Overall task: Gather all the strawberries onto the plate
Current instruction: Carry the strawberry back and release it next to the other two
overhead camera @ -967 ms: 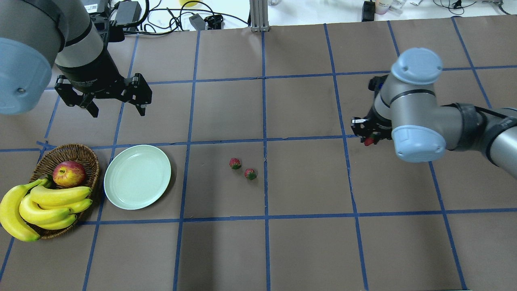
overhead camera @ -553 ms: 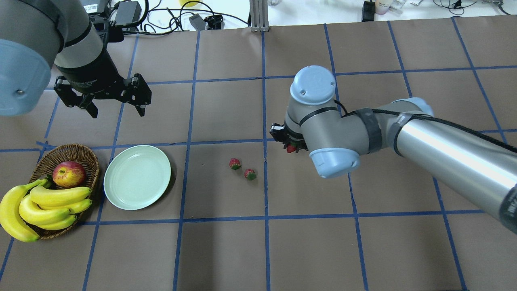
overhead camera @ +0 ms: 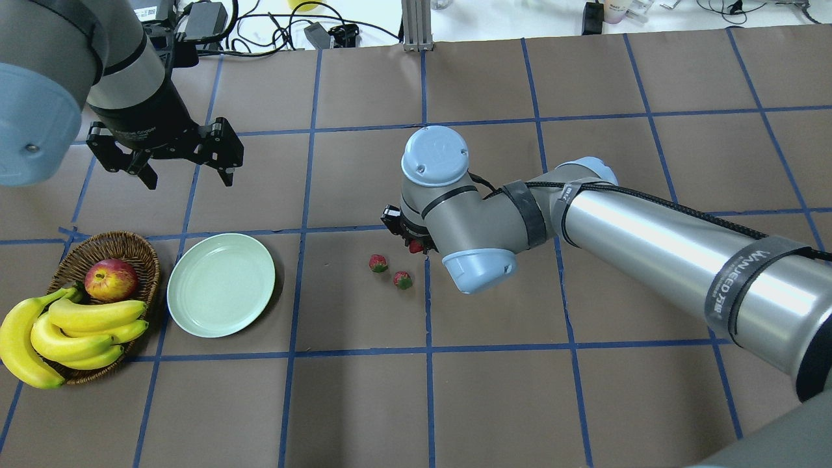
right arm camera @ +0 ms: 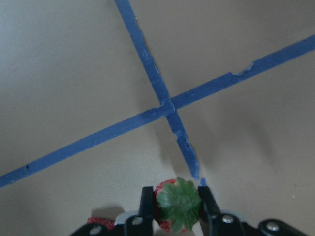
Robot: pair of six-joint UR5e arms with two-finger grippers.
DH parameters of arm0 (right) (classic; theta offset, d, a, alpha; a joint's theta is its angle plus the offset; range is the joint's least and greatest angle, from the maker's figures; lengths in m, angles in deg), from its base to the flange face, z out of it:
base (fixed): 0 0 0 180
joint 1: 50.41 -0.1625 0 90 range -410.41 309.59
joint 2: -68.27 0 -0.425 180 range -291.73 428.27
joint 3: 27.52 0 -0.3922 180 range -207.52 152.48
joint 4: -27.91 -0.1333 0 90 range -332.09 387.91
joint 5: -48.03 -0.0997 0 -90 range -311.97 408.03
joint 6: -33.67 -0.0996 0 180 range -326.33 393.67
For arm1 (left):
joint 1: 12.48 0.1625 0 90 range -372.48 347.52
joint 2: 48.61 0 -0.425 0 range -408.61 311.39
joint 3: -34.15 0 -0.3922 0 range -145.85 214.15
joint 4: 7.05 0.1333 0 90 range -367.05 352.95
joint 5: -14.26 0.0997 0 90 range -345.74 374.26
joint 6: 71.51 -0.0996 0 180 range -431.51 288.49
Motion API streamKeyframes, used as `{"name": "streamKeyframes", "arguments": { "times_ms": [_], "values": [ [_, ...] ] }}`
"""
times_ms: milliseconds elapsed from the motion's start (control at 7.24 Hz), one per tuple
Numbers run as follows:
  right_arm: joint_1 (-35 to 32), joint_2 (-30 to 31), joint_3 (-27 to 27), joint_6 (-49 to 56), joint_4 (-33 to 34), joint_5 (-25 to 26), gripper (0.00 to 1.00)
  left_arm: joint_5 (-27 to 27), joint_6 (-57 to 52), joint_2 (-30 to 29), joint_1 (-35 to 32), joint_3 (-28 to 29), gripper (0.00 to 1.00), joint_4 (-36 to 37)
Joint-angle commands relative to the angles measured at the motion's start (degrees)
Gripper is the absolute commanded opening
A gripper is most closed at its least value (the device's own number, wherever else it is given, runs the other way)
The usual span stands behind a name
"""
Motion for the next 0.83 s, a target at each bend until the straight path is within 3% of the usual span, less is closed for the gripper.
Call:
{"name": "streamKeyframes", "arguments": {
  "times_ms": [0, 138, 276, 415, 553, 691],
  "values": [
    [-0.13, -2.05, -2.22, -2.95, 0.16, -3.09, 0.00, -0.08, 0.00, 0.13, -0.07, 0.05, 1.00, 0.00],
    [-0.22, -2.31, -1.88, -2.96, 0.07, -3.10, 0.00, -0.08, 0.00, 0.05, 0.01, -0.12, 1.00, 0.00],
    [-0.22, -2.49, -1.79, -2.96, -0.10, -3.10, 0.40, -0.08, 0.00, 0.13, -0.07, -0.03, 1.00, 0.00],
    [-0.22, -2.58, -1.70, -3.05, -0.19, -3.01, 0.92, -0.17, 0.00, 0.05, -0.07, 0.05, 1.00, 0.09],
    [-0.13, -2.58, -2.31, -3.05, -0.63, -3.19, 1.00, 0.00, -0.17, 0.13, 0.01, -0.03, 1.00, 0.09],
    [-0.13, -1.97, -2.58, -2.53, -0.72, -3.10, 1.00, 0.00, -0.26, 0.13, 0.01, -0.03, 1.00, 0.09]
  ]
}}
